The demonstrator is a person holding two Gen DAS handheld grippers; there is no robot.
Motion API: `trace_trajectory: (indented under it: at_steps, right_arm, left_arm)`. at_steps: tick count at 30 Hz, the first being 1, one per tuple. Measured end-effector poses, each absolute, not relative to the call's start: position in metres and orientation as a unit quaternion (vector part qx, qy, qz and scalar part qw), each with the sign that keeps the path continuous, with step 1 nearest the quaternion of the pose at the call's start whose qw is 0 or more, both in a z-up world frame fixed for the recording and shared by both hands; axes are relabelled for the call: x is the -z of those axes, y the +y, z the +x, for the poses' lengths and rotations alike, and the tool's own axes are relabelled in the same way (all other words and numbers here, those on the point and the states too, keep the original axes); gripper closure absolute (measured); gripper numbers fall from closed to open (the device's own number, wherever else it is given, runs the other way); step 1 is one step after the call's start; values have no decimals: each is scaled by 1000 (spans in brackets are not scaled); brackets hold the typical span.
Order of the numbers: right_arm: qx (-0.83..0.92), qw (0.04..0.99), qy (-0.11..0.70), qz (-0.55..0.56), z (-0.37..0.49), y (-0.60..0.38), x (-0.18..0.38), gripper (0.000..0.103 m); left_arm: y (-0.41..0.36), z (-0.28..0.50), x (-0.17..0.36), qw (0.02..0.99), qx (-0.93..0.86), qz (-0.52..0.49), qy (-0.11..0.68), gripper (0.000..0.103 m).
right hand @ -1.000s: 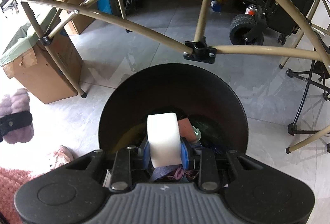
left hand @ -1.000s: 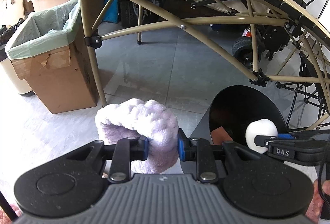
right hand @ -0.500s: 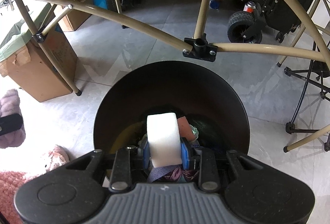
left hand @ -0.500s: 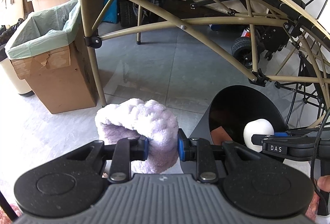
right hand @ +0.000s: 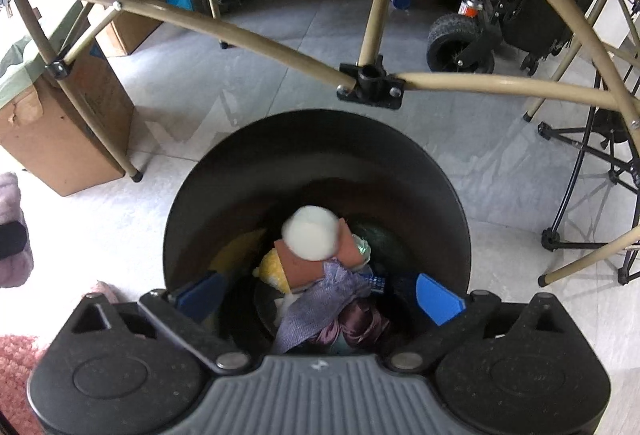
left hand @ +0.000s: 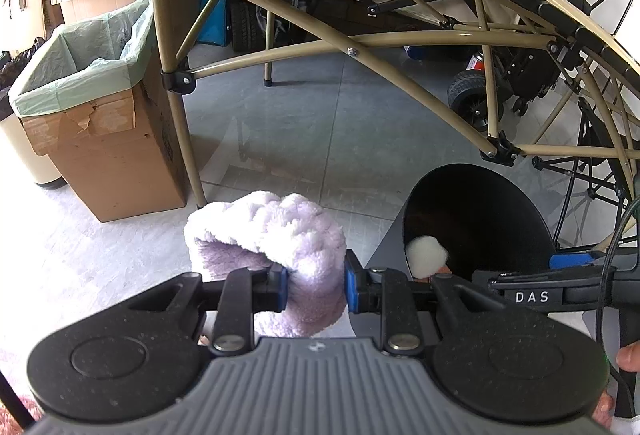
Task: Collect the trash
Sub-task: 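Withdraw the open right gripper while the left gripper moves the scrunchie over the bin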
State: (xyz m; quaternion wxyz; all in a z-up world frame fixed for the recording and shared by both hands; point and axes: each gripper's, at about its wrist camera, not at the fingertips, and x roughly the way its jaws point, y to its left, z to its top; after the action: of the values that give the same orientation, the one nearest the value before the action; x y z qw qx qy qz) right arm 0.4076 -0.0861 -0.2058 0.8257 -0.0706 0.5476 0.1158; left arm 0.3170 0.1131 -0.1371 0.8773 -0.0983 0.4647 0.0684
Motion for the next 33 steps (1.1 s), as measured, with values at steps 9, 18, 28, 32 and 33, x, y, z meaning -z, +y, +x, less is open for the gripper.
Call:
trace_trajectory:
  at_steps: [9,18,28,32,33]
  right_arm:
    - [-122,816,561,-71,408,-84,211,0]
    - [-130,821,553,-66,403,-85,206,0]
    - [-139,827,541,-60,399,-93,195,0]
    - [-137,831,536,-53,397,-100,189,0]
    - [-136,833,534,-51,396,-103,187,0]
  left_arm:
    - [112,317,137,878,-67,-96,464,77]
    - [111,319,138,879,-63,-91,463,77]
    - [100,320,135,882,-53,-82,461,77]
    - [90,323,131,884,-43,-77,458,77]
    - [87,323,130,885,-39,-76,457,77]
